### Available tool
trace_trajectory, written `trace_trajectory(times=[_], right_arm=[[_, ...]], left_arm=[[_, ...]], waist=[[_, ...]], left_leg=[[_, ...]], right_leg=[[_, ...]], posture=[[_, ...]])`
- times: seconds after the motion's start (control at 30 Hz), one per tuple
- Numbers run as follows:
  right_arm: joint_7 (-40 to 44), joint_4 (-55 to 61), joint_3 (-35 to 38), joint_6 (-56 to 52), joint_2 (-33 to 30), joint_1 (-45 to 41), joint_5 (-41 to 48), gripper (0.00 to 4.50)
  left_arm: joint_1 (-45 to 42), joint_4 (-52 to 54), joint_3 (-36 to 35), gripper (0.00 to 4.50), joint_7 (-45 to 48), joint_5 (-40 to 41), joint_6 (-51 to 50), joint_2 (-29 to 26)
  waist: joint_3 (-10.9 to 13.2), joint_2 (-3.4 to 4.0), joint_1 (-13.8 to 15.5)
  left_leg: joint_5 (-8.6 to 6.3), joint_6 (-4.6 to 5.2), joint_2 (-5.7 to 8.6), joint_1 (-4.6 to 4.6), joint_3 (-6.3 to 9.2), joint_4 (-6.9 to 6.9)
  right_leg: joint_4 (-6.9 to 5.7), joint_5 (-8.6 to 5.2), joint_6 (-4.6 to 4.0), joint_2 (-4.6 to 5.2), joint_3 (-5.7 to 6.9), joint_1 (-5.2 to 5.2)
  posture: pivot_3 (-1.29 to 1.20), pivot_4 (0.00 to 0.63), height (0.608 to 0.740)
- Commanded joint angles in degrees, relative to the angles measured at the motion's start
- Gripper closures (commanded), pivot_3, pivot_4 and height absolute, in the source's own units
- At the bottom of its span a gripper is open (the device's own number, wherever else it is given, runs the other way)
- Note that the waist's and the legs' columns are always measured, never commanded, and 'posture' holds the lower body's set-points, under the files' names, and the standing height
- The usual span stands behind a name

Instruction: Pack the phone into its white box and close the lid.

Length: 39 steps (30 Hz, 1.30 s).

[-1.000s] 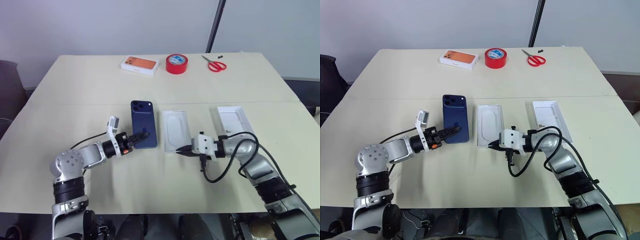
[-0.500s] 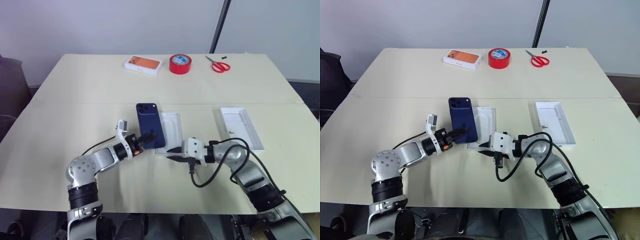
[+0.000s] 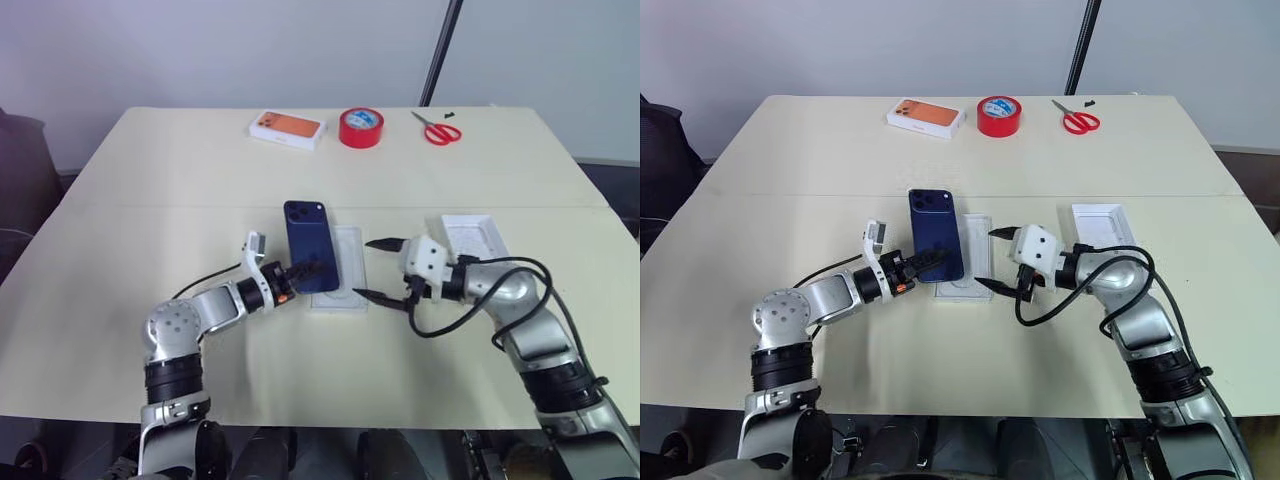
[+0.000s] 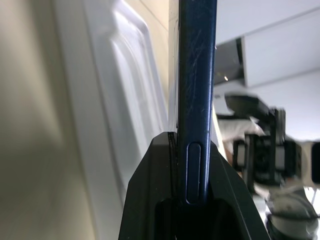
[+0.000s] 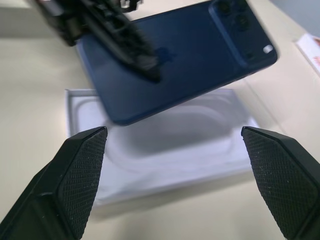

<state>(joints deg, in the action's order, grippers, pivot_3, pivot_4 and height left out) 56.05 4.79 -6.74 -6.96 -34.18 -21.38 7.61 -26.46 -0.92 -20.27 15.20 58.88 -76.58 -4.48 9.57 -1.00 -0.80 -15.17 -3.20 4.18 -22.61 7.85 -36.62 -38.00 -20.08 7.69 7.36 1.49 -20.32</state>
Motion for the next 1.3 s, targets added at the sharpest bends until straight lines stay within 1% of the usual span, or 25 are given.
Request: trace_trajectory(times=[0.03, 0.07, 0.2, 0.23, 0.27, 0.37, 0.5, 0.6, 0.67, 0.77, 1.03, 1.13, 1.23, 1.3], right_arm=[[-1.0, 1.0, 0.4, 1.1, -0.2, -0.1, -0.2, 0.0], [-1.1, 1.2, 0.2, 1.0, -0.1, 0.1, -0.1, 0.0], [-1.8, 1.3, -0.1, 1.1, 0.2, 0.2, -0.4, 0.0], [-2.0, 1.2, 0.0, 1.1, 0.2, 0.2, -0.5, 0.0], [-2.2, 1.1, -0.1, 1.6, 0.1, 0.0, -0.9, 0.0], [-2.9, 1.6, -0.2, 1.6, 0.7, -1.5, -0.8, 0.0], [-3.3, 1.8, -0.4, 1.2, 1.3, -1.8, -0.4, 0.0], [-3.3, 1.2, -0.9, 1.5, 1.5, -1.7, -0.7, 0.0], [-3.5, 1.0, -1.2, 1.5, 1.7, -2.0, -0.8, 0.0], [-3.9, 0.4, -1.5, 1.8, 2.2, -2.5, -1.0, 0.0], [-5.3, 0.3, -0.9, 2.1, 1.8, -2.0, -1.2, 0.0], [-5.7, 0.3, -0.4, 2.0, 1.4, -1.8, -1.0, 0.0], [-5.0, 1.8, 0.3, 0.9, 1.3, -1.3, 0.9, 0.0], [-3.4, 3.9, 0.9, -0.8, 1.2, -0.6, 3.8, 0.53]], left_arm=[[-1.1, 0.9, 1.6, 3.51, 1.8, 2.7, -2.1, -0.4], [-1.1, 0.7, 1.6, 3.26, 1.8, 3.0, -2.8, -0.3], [-1.8, 0.6, 2.1, 1.4, 1.5, 2.3, -3.5, -1.2], [-1.9, 0.8, 2.4, 0.79, 1.4, 2.0, -3.7, -1.6], [-2.0, 1.0, 3.0, 0.34, 1.7, 1.7, -3.9, -2.4], [-3.1, 1.7, 3.2, 0.34, 3.0, 2.7, -5.6, -4.9], [-4.0, 1.5, 3.3, 0.34, 3.8, 2.0, -4.9, -7.4], [-5.2, 1.3, 5.4, 0.34, 4.9, 0.2, -3.8, -9.3], [-6.2, 1.6, 8.6, 0.34, 5.7, -2.7, -1.9, -10.9], [-7.7, -0.3, 8.4, 0.34, 5.6, -3.4, -0.1, -9.6], [-8.2, -2.3, 7.3, 0.34, 4.0, -4.9, 3.8, -5.7], [-8.7, -2.9, 6.9, 0.34, 3.9, -5.6, 5.5, -5.4], [-8.9, -2.7, 6.4, 0.34, 4.7, -5.7, 6.3, -7.0], [-8.3, -1.0, 7.4, 0.29, 7.0, -6.2, 7.0, -9.4]], waist=[[0.0, 0.0, 0.0], [0.0, 0.0, 0.0], [0.0, 0.0, 0.0], [0.0, 0.0, 0.0], [0.0, 0.01, 0.0], [0.0, 0.01, -0.2], [0.0, 0.01, -0.2], [0.0, 0.01, 0.0], [0.0, 0.01, 0.1], [0.0, 0.01, 0.1], [0.0, 0.01, -0.1], [0.0, 0.01, 0.0], [0.0, 0.01, -0.1], [0.0, 0.01, -0.2]], left_leg=[[0.0, 0.0, 0.0, 0.0, 0.0, -0.01], [0.0, 0.0, 0.0, 0.0, 0.0, -0.02], [0.0, 0.0, -0.01, 0.0, 0.0, -0.03], [0.0, 0.0, -0.01, 0.0, 0.01, -0.06], [0.0, 0.0, -0.01, 0.0, 0.01, -0.09], [0.0, 0.0, 0.0, 0.01, 0.01, -0.1], [0.0, 0.0, -0.02, 0.0, 0.01, -0.11], [0.0, 0.0, -0.02, -0.01, 0.02, -0.11], [0.0, 0.0, -0.01, -0.02, 0.02, -0.11], [0.0, 0.0, 0.0, -0.03, 0.03, -0.13], [-0.01, 0.01, -0.01, -0.04, 0.02, -0.15], [-0.01, 0.01, -0.01, -0.04, 0.03, -0.16], [-0.01, 0.01, -0.01, -0.04, 0.02, -0.16], [-0.01, 0.01, -0.01, -0.04, 0.02, -0.15]], right_leg=[[-0.01, 0.0, 0.0, 0.0, 0.0, 0.0], [-0.01, 0.0, 0.0, 0.0, 0.0, 0.0], [-0.01, 0.0, 0.0, 0.0, 0.0, 0.0], [-0.02, 0.0, 0.0, 0.0, 0.0, 0.01], [-0.03, 0.0, 0.0, 0.0, 0.01, 0.03], [-0.05, 0.0, 0.0, -0.02, 0.0, 0.03], [-0.06, 0.0, 0.0, -0.03, -0.01, 0.01], [-0.05, 0.0, 0.0, -0.03, -0.01, 0.01], [-0.05, 0.0, 0.0, -0.02, -0.01, 0.01], [-0.05, 0.0, 0.0, -0.01, 0.0, 0.02], [-0.06, 0.0, 0.0, -0.02, 0.01, 0.0], [-0.06, 0.0, 0.0, -0.02, 0.0, 0.0], [-0.06, 0.0, 0.0, -0.02, 0.01, 0.0], [-0.06, 0.0, 0.0, -0.03, 0.01, -0.01]], posture=[[0.0, 0.15, 0.74], [0.0, 0.15, 0.74], [0.0, 0.15, 0.74], [0.0, 0.15, 0.74], [0.0, 0.15, 0.74], [0.0, 0.15, 0.74], [0.0, 0.15, 0.74], [0.0, 0.15, 0.74], [0.0, 0.15, 0.74], [0.0, 0.15, 0.74], [0.0, 0.15, 0.74], [0.0, 0.15, 0.74], [0.0, 0.15, 0.74], [0.0, 0.15, 0.74]])
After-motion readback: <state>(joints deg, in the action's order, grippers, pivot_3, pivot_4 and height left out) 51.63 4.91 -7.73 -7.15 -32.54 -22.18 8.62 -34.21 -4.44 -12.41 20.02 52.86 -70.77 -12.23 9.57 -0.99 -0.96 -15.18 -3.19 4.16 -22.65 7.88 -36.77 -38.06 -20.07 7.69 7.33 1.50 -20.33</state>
